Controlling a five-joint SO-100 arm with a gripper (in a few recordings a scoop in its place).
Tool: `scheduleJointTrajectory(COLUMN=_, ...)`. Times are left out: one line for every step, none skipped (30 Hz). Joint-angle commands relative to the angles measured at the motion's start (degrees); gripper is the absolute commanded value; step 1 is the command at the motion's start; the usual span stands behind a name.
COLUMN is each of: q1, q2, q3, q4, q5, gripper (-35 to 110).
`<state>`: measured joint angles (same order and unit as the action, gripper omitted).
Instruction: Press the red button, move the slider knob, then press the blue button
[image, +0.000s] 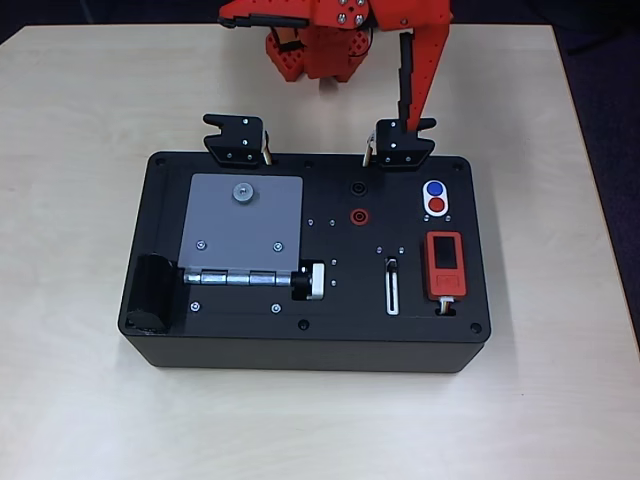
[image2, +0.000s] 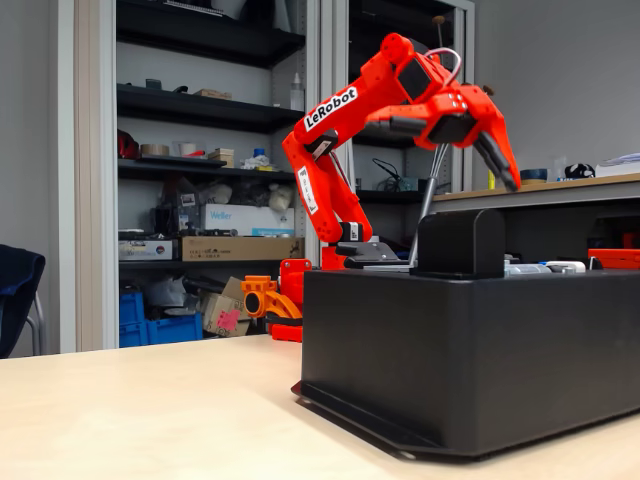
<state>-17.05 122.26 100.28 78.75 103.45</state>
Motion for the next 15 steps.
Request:
scheduleJointTrajectory(q1=-1.32, q2=-2.64, q3=-3.34, q4=-0.09, q5=1.67, gripper=104)
scheduleJointTrajectory(q1=-1.32, q2=-4.31, q3=-4.22, q4=-0.09, q5=1.76, gripper=104)
scheduleJointTrajectory(q1=-1.41, q2=-5.98, q3=-5.36, q4=0.0, q5=1.76, gripper=104)
scheduleJointTrajectory(q1=-1.49, q2=-7.56, q3=-6.33, q4=0.09, q5=1.76, gripper=104)
scheduleJointTrajectory(q1=-1.67, q2=-9.14, q3=-7.38, q4=0.18, q5=1.58, gripper=104)
scheduleJointTrajectory(q1=-1.85, q2=-10.63, q3=-8.44, q4=0.44, q5=1.58, gripper=104)
scheduleJointTrajectory(q1=-2.02, q2=-11.95, q3=-9.32, q4=0.7, q5=1.49, gripper=104)
scheduleJointTrajectory(q1=-2.29, q2=-13.18, q3=-10.2, q4=0.97, q5=1.41, gripper=104)
scheduleJointTrajectory(q1=-2.55, q2=-14.41, q3=-11.16, q4=1.49, q5=1.41, gripper=104)
scheduleJointTrajectory(q1=-2.81, q2=-15.47, q3=-12.13, q4=2.11, q5=1.41, gripper=104)
scheduleJointTrajectory(q1=-3.16, q2=-16.52, q3=-13.01, q4=2.81, q5=1.41, gripper=104)
scheduleJointTrajectory(q1=-3.43, q2=-17.31, q3=-13.71, q4=3.43, q5=1.41, gripper=104)
scheduleJointTrajectory(q1=-3.6, q2=-18.02, q3=-14.33, q4=3.96, q5=1.49, gripper=104)
scheduleJointTrajectory(q1=-3.78, q2=-18.46, q3=-14.5, q4=4.13, q5=1.58, gripper=104)
scheduleJointTrajectory(q1=-3.78, q2=-18.9, q3=-14.5, q4=4.13, q5=1.67, gripper=104)
